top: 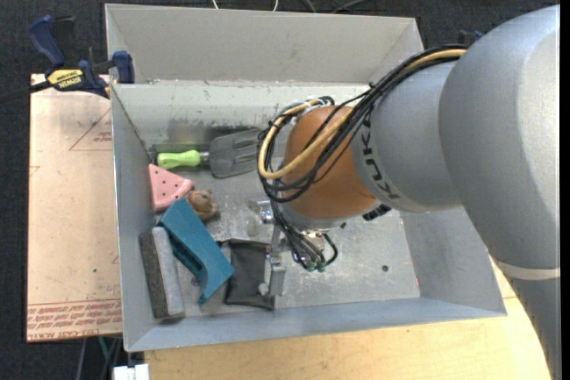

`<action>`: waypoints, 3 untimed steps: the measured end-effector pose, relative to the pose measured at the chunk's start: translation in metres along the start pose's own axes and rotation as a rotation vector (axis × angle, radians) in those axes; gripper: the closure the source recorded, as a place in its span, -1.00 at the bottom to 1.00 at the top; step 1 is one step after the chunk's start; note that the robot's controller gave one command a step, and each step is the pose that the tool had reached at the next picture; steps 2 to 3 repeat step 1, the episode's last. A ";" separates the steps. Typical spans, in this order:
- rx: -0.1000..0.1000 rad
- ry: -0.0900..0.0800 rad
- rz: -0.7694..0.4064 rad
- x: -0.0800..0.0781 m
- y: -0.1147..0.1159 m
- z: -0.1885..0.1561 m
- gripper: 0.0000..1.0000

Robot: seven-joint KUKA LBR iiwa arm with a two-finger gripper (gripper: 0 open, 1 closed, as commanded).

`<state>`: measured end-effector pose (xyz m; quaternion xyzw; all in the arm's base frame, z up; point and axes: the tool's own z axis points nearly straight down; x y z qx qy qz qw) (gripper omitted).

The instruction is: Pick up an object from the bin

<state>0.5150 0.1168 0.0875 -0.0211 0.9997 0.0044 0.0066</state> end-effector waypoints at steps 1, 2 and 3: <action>0.000 0.000 0.060 0.000 0.003 0.002 1.00; 0.000 0.000 0.060 0.000 0.003 0.002 1.00; 0.000 0.000 0.060 0.000 0.003 0.002 1.00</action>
Offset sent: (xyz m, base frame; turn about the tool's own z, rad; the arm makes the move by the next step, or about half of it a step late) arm 0.0000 0.0000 0.0000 0.0000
